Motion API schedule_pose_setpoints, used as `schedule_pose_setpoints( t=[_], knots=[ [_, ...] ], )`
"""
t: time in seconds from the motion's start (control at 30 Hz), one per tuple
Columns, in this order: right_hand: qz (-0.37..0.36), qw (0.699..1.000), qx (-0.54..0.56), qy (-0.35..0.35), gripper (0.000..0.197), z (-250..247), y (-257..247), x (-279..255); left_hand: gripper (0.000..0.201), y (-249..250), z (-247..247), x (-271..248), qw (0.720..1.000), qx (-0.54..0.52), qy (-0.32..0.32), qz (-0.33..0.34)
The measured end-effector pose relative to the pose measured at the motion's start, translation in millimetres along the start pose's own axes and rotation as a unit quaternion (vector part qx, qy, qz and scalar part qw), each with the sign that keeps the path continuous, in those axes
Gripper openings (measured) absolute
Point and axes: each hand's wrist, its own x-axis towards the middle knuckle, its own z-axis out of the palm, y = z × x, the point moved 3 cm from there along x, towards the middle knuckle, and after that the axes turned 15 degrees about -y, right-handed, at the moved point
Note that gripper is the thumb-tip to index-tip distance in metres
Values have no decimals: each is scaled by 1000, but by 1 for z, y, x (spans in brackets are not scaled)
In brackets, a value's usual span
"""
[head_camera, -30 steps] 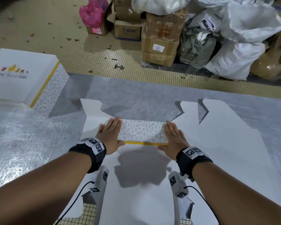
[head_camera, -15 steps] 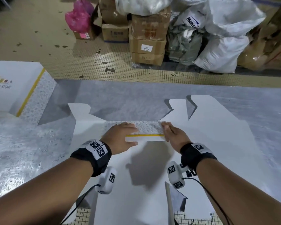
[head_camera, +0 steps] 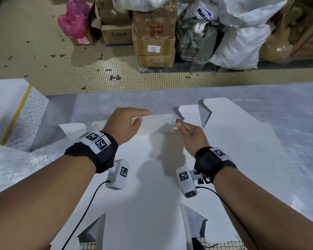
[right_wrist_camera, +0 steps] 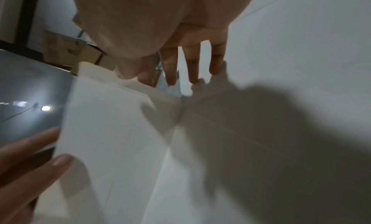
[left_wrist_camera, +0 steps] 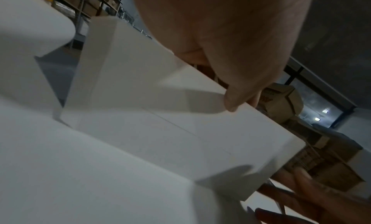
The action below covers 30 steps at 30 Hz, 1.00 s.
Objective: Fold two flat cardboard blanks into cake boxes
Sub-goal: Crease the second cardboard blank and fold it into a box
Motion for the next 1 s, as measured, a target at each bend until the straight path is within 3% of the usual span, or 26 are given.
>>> schedule_pose_setpoints(
  t=[0.17,0.43,0.6,0.8,1.0],
  knots=[
    [-83,996,-12,43,35,-3,-18,13,17,5,1,20,1000,10,15,-3],
    [-35,997,64,37,19,3,-18,22,26,13,12,36,1000,-5,-7,-7],
    [-10,996,65,59,12,4,-18,26,14,20,18,38,999,-53,1,-3],
    [-16,997,68,45,8,7,-18,24,22,29,25,43,997,-72,-1,-8],
    [-51,993,97,33,17,11,-16,19,9,33,27,47,999,-38,2,11]
  ],
)
